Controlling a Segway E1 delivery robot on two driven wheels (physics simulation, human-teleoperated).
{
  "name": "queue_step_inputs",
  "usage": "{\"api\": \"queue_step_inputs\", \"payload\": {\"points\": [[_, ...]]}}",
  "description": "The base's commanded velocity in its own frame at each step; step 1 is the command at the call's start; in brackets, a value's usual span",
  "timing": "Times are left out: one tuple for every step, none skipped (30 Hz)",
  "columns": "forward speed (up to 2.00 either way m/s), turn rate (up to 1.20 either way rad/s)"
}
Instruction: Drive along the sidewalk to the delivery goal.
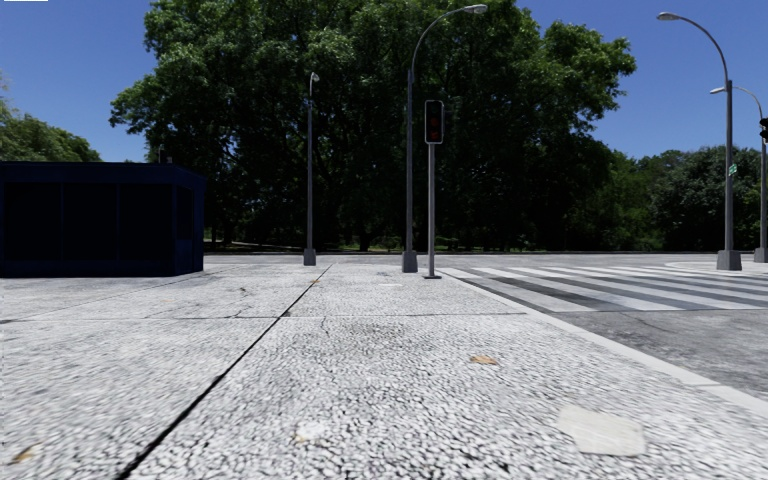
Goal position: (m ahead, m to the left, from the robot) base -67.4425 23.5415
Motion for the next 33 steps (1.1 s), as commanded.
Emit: {"api": "queue_step_inputs", "payload": {"points": [[0.09, 0.27], [0.21, 0.28], [0.34, 0.34], [0.34, 0.34], [0.38, 0.45], [0.41, 0.5], [0.43, 0.52], [0.46, 0.52], [0.46, 0.52], [0.52, 0.52], [0.65, 0.52], [0.71, 0.52], [0.76, 0.52], [0.76, 0.52], [0.78, 0.52], [0.79, 0.52], [0.79, 0.52], [0.79, 0.52], [0.79, 0.52], [0.8, 0.52], [0.85, 0.52], [0.9, 0.52], [0.93, 0.52], [0.94, 0.52], [0.94, 0.52], [0.96, 0.52], [0.97, 0.52], [0.99, 0.52], [0.99, 0.52], [1.02, 0.52], [1.05, 0.52], [1.07, 0.52], [1.13, 0.52]]}}
